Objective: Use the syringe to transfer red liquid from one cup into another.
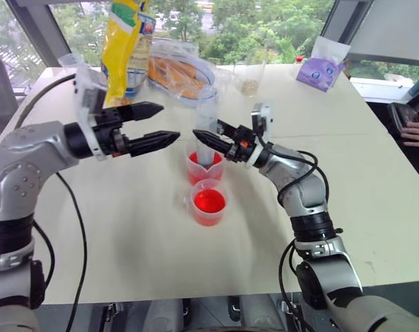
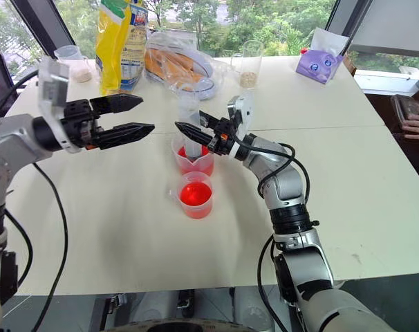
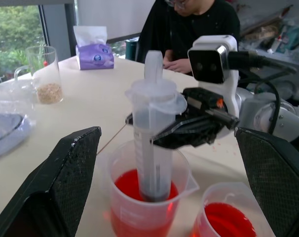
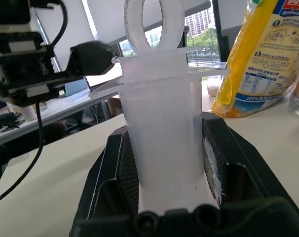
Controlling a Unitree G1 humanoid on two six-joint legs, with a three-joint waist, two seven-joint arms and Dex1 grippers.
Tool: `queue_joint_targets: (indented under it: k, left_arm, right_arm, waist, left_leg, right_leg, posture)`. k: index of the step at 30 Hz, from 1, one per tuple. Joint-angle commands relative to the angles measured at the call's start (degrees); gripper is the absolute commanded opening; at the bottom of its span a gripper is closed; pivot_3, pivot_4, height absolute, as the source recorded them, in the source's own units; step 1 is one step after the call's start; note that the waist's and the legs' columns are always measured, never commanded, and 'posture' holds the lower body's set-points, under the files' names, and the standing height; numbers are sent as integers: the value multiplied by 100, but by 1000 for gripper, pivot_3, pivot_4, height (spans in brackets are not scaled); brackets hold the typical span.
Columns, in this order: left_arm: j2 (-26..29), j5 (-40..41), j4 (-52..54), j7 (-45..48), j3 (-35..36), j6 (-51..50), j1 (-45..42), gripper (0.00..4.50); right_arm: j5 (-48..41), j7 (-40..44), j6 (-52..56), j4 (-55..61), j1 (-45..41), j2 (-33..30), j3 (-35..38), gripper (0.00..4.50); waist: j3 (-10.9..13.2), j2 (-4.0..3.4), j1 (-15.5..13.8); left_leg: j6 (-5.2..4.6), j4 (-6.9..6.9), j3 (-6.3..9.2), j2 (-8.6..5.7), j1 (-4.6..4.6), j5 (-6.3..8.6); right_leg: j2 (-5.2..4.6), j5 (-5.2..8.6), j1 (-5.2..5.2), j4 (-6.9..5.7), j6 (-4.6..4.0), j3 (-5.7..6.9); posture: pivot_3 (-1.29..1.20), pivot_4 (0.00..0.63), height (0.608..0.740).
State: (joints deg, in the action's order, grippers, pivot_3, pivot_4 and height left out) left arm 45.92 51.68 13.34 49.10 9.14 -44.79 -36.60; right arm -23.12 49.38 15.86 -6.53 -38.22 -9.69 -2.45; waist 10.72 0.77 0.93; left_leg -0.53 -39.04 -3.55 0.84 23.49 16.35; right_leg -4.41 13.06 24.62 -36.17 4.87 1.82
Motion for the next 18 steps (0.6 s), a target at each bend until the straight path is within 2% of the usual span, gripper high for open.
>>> queue_joint_targets:
  k: [1, 10, 18]
  left_arm:
    - [-286, -128, -72, -67, -106, 138, -336, 4500]
    - [-1011, -568, -371, -150, -445, 253, -770, 4500]
    - [-1192, -806, -522, -100, -509, 266, -847, 4500]
  right_arm:
    - [59, 32, -188, 102, -13, -52, -47, 1386]
    - [244, 116, -341, 83, 101, -165, -244, 1386]
    - [284, 97, -364, 15, 72, -187, -271, 1386]
  waist:
    - [0, 0, -17]
    - [0, 1, -2]
    - [0, 1, -8]
  left_leg:
    - [0, 0, 0, 0, 0, 0]
    - [0, -2, 1, 0, -1, 0]
    - [0, -3, 3, 0, -1, -1]
  right_leg:
    - [0, 0, 0, 0, 0, 0]
    - [1, 0, -2, -2, 1, 0]
    - [0, 0, -2, -2, 1, 0]
  posture:
    - [0, 150, 740]
    - [0, 150, 740]
    - [0, 150, 740]
